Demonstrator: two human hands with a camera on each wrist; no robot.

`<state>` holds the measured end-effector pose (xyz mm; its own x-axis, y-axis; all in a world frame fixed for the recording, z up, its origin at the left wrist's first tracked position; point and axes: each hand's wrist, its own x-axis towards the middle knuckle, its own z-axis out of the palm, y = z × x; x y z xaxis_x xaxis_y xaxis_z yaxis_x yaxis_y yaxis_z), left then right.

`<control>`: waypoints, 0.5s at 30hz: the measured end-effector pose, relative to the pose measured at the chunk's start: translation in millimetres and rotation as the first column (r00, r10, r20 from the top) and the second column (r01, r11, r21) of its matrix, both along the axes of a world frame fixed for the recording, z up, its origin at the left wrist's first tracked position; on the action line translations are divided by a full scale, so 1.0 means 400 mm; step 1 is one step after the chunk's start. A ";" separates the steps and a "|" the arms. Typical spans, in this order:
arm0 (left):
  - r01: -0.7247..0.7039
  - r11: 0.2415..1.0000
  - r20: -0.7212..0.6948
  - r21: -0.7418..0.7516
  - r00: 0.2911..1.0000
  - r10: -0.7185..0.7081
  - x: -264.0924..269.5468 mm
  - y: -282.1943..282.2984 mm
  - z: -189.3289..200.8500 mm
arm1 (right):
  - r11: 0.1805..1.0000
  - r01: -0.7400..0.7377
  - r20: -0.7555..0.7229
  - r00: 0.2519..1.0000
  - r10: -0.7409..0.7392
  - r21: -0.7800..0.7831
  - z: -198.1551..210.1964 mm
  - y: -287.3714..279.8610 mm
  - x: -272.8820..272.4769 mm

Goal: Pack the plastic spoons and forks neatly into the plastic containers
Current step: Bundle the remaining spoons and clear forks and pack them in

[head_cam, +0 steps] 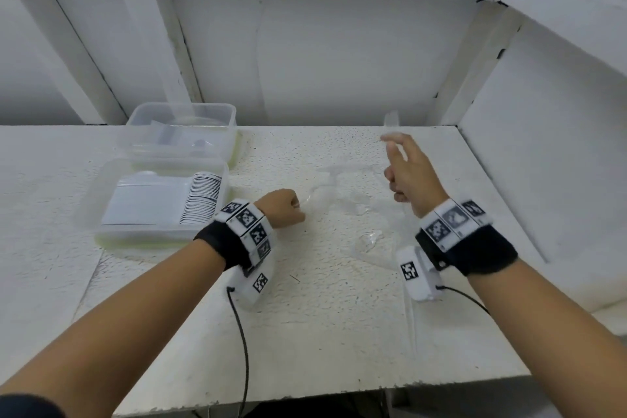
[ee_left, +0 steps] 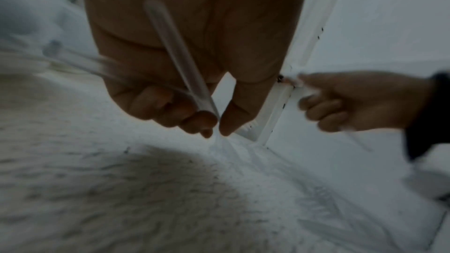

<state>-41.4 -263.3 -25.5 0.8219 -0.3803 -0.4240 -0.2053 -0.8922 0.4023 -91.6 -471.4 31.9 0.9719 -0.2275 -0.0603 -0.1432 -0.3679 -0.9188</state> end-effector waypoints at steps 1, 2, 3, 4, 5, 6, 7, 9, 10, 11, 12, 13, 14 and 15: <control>0.003 1.000 -0.040 -0.014 0.999 -0.004 -0.018 0.012 0.007 | 0.999 -0.013 -0.060 0.998 0.010 -0.048 -0.014 0.011 0.032; -0.001 0.999 -0.076 -0.033 0.997 -0.001 -0.034 0.024 0.013 | 0.994 -0.026 -0.133 0.991 0.012 -0.105 -0.028 0.026 0.067; -0.020 0.999 -0.112 -0.050 0.994 0.014 -0.050 0.036 0.018 | 0.985 -0.043 -0.204 0.979 0.008 -0.166 -0.042 0.042 0.101; -0.049 0.997 -0.141 -0.067 0.989 0.039 -0.064 0.048 0.020 | 0.970 -0.071 -0.274 0.962 0.004 -0.232 -0.053 0.059 0.129; -0.086 0.993 -0.161 -0.078 0.984 0.072 -0.075 0.059 0.020 | 0.947 -0.113 -0.338 0.941 0.005 -0.301 -0.063 0.076 0.153; -0.124 0.988 -0.173 -0.086 0.979 0.108 -0.083 0.068 0.019 | 0.918 -0.160 -0.383 0.924 0.009 -0.364 -0.070 0.093 0.170; -0.157 0.984 -0.174 -0.088 0.975 0.140 -0.089 0.076 0.018 | 0.888 -0.201 -0.407 0.913 0.017 -0.413 -0.078 0.108 0.183; -0.194 0.978 -0.134 -0.079 0.974 0.182 -0.099 0.088 0.014 | 0.823 -0.265 -0.418 0.908 0.037 -0.502 -0.092 0.130 0.194; -0.207 0.975 -0.116 -0.078 0.973 0.198 -0.104 0.093 0.014 | 0.777 -0.292 -0.414 0.909 0.044 -0.558 -0.102 0.138 0.194; -0.227 0.970 -0.116 -0.091 0.970 0.216 -0.106 0.098 0.014 | 0.729 -0.324 -0.415 0.908 0.061 -0.602 -0.112 0.144 0.189; -0.258 0.958 -0.136 -0.123 0.961 0.241 -0.108 0.102 0.014 | 0.696 -0.353 -0.423 0.903 0.078 -0.625 -0.119 0.149 0.184; -0.297 0.940 -0.167 -0.168 0.948 0.270 -0.108 0.105 0.015 | 0.685 -0.367 -0.433 0.898 0.084 -0.629 -0.128 0.152 0.181; -0.335 0.919 -0.189 -0.210 0.936 0.298 -0.107 0.107 0.019 | 0.674 -0.382 -0.444 0.891 0.089 -0.632 -0.134 0.151 0.181; -0.361 0.900 -0.191 -0.243 0.928 0.320 -0.103 0.107 0.024 | 0.705 -0.384 -0.468 0.880 0.083 -0.597 -0.130 0.148 0.181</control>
